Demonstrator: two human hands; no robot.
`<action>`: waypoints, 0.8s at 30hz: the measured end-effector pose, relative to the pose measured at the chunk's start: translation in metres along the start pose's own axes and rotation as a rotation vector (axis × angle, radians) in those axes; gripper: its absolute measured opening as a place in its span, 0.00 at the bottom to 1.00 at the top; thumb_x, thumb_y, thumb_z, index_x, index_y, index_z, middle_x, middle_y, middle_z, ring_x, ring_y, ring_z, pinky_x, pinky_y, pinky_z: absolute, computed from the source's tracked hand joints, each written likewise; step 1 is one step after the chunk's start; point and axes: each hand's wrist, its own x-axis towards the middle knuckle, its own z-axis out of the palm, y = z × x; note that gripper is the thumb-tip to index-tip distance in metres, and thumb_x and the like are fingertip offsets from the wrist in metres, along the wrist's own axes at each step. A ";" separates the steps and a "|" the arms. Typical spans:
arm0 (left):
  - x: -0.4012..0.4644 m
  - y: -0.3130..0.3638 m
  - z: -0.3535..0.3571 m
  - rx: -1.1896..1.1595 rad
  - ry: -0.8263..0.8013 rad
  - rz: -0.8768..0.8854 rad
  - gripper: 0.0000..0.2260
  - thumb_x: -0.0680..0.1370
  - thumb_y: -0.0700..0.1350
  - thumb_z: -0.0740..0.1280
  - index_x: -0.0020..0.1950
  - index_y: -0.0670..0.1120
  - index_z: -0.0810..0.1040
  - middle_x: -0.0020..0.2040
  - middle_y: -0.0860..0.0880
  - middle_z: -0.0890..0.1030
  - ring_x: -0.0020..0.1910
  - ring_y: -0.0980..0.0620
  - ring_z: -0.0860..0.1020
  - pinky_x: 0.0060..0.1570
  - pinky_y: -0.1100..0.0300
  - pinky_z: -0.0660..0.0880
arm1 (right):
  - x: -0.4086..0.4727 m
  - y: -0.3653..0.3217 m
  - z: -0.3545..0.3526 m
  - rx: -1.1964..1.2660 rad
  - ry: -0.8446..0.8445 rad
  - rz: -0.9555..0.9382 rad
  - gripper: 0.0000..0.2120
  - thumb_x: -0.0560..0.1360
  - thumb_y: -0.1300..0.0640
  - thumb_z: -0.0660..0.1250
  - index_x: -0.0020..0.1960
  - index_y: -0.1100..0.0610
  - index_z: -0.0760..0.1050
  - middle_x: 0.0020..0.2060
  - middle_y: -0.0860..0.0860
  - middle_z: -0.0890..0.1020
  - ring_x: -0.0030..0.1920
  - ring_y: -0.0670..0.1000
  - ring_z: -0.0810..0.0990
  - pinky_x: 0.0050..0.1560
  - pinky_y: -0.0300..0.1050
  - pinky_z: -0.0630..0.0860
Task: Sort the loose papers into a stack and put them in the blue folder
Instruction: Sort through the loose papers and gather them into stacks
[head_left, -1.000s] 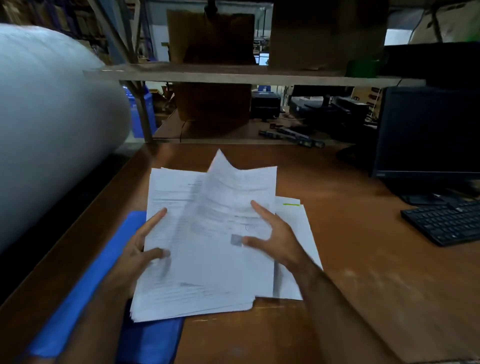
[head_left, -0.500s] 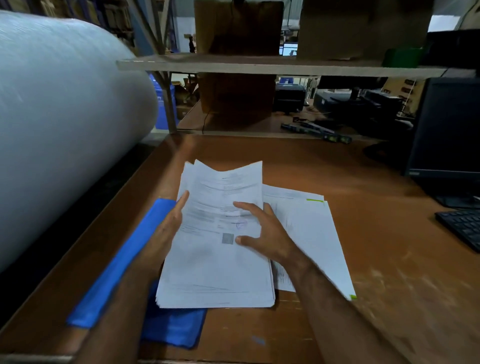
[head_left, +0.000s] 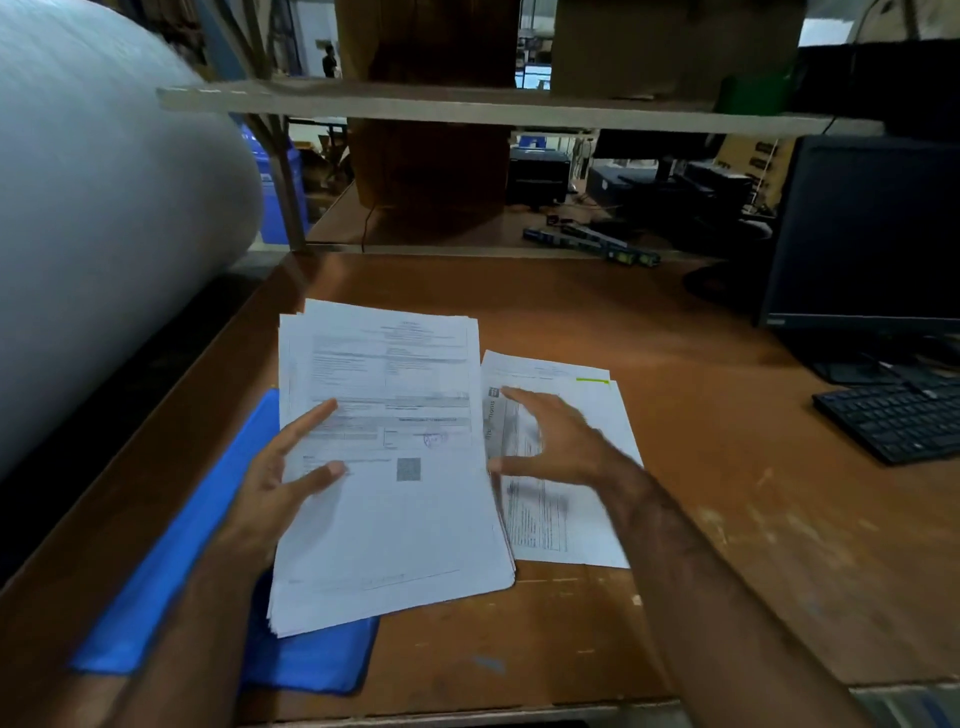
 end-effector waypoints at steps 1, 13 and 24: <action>0.001 -0.001 -0.001 -0.003 -0.010 0.000 0.30 0.71 0.37 0.74 0.70 0.60 0.78 0.69 0.55 0.77 0.64 0.50 0.80 0.56 0.50 0.83 | 0.001 0.010 -0.007 -0.139 0.010 0.136 0.54 0.60 0.22 0.71 0.79 0.37 0.52 0.81 0.51 0.58 0.79 0.61 0.59 0.74 0.67 0.62; 0.000 -0.004 -0.003 -0.006 0.010 -0.042 0.33 0.73 0.32 0.72 0.70 0.64 0.76 0.69 0.53 0.76 0.65 0.47 0.79 0.58 0.44 0.80 | -0.010 0.040 -0.027 -0.258 -0.113 0.250 0.60 0.60 0.26 0.75 0.81 0.38 0.46 0.82 0.51 0.51 0.81 0.59 0.50 0.77 0.67 0.51; -0.004 0.003 0.004 0.010 0.033 -0.050 0.32 0.75 0.30 0.70 0.71 0.61 0.76 0.66 0.54 0.77 0.59 0.49 0.80 0.43 0.57 0.84 | -0.022 0.060 -0.041 -0.016 0.273 0.393 0.39 0.68 0.50 0.80 0.74 0.47 0.68 0.69 0.55 0.72 0.67 0.55 0.73 0.61 0.44 0.75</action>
